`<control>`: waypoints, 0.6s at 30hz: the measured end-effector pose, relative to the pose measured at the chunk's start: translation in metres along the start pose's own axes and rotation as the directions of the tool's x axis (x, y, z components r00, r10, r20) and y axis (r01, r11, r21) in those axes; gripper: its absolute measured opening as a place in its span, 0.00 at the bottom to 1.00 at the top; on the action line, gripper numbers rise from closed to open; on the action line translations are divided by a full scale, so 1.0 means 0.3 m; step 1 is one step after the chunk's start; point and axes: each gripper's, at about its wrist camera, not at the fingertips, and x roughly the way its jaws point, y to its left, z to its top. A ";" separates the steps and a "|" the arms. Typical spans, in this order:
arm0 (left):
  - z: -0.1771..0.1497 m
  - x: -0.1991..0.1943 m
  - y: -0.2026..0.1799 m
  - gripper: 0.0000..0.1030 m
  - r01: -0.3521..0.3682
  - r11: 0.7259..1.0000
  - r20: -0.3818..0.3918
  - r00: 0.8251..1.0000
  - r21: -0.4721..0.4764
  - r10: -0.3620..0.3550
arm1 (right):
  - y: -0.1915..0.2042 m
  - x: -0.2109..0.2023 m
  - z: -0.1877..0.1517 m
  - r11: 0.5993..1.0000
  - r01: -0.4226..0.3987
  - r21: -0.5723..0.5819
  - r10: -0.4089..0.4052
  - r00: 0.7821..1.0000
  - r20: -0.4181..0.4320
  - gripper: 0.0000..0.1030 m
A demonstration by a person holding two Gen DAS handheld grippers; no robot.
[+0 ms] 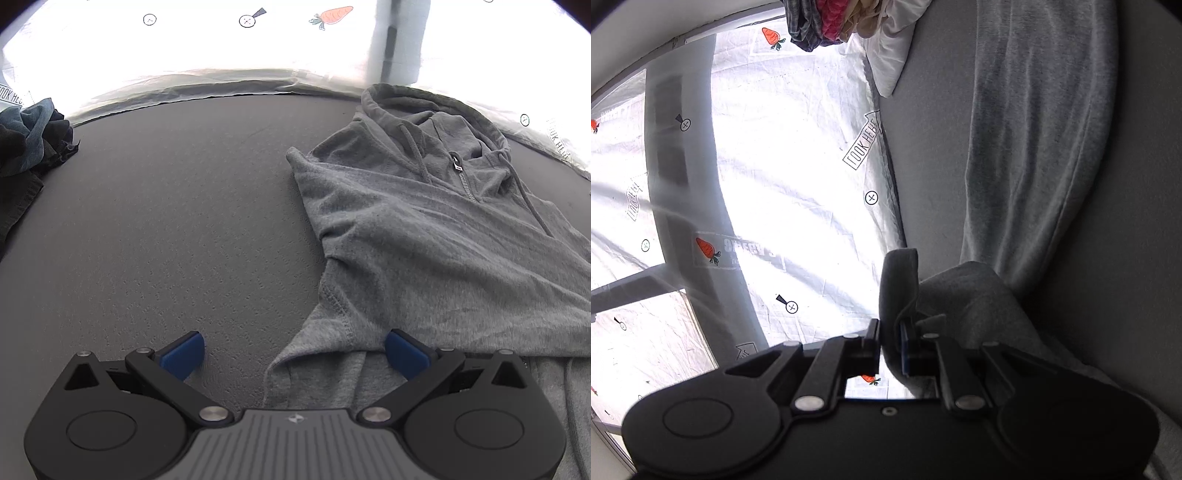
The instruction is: Fold clothes
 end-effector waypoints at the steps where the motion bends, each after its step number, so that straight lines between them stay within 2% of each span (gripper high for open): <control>1: -0.001 0.000 0.001 1.00 0.002 1.000 0.002 1.000 0.002 -0.002 | 0.014 0.027 -0.018 1.000 -0.004 -0.011 0.004 1.000 -0.027 0.11; 6: 0.002 0.001 0.004 1.00 0.013 1.000 0.002 1.000 0.015 -0.013 | 0.059 0.152 -0.098 0.998 0.015 -0.062 -0.024 0.989 -0.148 0.11; 9: 0.002 0.002 0.006 1.00 0.018 1.000 0.004 1.000 0.021 -0.018 | 0.064 0.224 -0.150 0.995 0.043 -0.089 -0.062 0.973 -0.222 0.11; 13: -0.003 0.002 0.005 1.00 0.018 1.000 0.013 1.000 0.020 -0.018 | 0.072 0.319 -0.227 0.986 0.086 -0.143 -0.128 0.937 -0.324 0.11; 18: -0.007 0.001 0.004 1.00 0.016 1.000 0.021 1.000 0.016 -0.016 | 0.048 0.433 -0.331 0.966 0.127 -0.227 -0.218 0.873 -0.437 0.11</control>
